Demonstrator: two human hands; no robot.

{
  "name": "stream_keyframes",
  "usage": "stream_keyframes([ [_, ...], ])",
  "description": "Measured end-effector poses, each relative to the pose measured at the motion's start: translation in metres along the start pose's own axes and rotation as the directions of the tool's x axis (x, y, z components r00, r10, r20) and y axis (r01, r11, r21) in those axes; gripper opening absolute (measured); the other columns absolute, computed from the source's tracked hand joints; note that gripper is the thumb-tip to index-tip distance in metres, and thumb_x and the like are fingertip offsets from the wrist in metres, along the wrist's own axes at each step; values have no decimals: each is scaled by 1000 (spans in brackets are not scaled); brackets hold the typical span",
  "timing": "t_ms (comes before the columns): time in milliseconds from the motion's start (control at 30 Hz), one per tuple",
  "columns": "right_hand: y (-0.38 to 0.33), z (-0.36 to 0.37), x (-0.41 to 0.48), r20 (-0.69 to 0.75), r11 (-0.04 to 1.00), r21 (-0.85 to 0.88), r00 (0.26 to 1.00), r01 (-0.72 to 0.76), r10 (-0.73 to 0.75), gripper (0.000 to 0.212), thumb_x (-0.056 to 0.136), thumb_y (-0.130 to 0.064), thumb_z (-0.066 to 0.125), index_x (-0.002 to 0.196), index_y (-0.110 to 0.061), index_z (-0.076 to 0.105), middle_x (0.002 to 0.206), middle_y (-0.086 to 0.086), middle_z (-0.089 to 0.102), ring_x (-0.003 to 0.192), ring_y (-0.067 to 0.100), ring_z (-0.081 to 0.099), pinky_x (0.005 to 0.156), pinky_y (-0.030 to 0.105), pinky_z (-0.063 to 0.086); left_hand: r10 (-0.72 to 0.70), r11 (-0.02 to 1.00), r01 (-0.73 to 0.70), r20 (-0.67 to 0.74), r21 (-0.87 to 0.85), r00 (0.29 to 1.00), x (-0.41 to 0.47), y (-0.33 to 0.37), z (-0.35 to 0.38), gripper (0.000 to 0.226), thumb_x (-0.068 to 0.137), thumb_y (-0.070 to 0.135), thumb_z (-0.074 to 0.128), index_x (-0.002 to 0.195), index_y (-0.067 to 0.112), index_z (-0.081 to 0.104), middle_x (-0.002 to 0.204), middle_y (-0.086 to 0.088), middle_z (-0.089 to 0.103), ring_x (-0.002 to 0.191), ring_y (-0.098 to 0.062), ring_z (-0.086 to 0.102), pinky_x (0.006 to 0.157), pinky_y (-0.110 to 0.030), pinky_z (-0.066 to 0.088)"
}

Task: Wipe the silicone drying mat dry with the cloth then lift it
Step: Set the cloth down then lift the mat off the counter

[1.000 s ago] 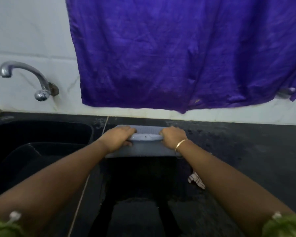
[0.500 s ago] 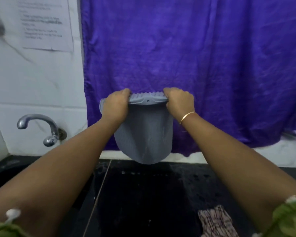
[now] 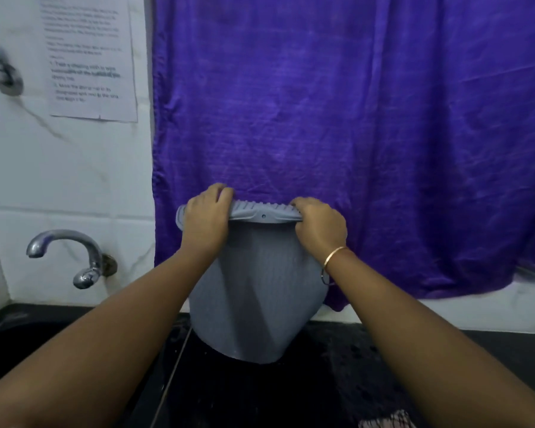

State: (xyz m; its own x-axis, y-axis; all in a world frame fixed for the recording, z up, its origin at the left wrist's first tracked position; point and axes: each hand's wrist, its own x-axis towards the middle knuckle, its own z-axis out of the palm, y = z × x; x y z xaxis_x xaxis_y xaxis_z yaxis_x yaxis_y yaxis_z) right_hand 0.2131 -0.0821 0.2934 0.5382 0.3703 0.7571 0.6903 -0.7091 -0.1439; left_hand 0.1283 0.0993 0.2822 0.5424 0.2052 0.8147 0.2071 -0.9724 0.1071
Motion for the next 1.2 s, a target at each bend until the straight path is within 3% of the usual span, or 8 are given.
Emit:
stream_keyframes([
  [167,11,7,-7,320,996,19,945,-82,72,40,76,3,46,105,-16,66,103,9,68,91,32,62,76,39,53,-110,994,86,446,74,888,-9,6,5,23,89,2,47,110,11,50,111,-10,56,98,-32,57,84,-51,48],
  [333,11,4,-11,-90,997,66,995,46,-40,41,72,5,50,106,-11,66,102,7,69,92,31,62,69,38,50,12,994,-24,-111,-110,994,-14,10,10,31,84,-3,55,113,6,59,111,-13,63,101,-30,58,85,-42,46],
  [500,17,7,-6,405,993,-55,906,-108,121,37,82,3,44,105,-16,66,104,10,66,95,33,62,78,41,53,-161,987,136,632,88,758,8,11,4,26,90,4,48,115,10,53,115,-12,57,103,-31,56,91,-49,47],
  [700,12,-7,2,-206,997,75,978,28,-12,46,68,4,51,108,-13,67,103,7,70,91,33,64,74,37,50,66,993,-71,-62,-94,996,14,9,-2,32,82,-7,49,112,2,57,106,-15,62,97,-33,56,86,-41,42],
  [867,13,8,-12,494,995,-68,864,-68,93,36,82,1,45,105,-17,66,104,9,67,95,31,62,76,38,52,-208,977,132,612,167,763,-3,5,8,26,90,6,51,115,11,51,118,-8,56,108,-30,54,95,-49,44],
  [1000,11,-2,0,178,1000,-17,984,-5,8,39,78,0,47,107,-18,66,102,6,69,91,28,63,72,35,50,15,999,-23,170,45,985,5,0,1,22,88,2,50,109,7,55,106,-13,63,96,-29,58,85,-38,45],
  [1100,3,-18,4,-205,997,31,977,74,-66,37,67,0,53,97,-15,68,90,4,70,82,29,63,70,33,46,90,986,-121,-246,-113,965,11,4,-11,29,76,-6,58,102,6,63,96,-12,67,90,-28,60,81,-42,46],
  [1200,3,-16,-6,-239,992,-60,964,107,-118,36,64,-1,53,95,-13,68,89,4,70,81,27,63,72,33,45,69,986,-81,-86,-147,994,5,6,-13,26,79,-4,55,100,11,61,95,-8,66,88,-25,60,78,-43,49],
])
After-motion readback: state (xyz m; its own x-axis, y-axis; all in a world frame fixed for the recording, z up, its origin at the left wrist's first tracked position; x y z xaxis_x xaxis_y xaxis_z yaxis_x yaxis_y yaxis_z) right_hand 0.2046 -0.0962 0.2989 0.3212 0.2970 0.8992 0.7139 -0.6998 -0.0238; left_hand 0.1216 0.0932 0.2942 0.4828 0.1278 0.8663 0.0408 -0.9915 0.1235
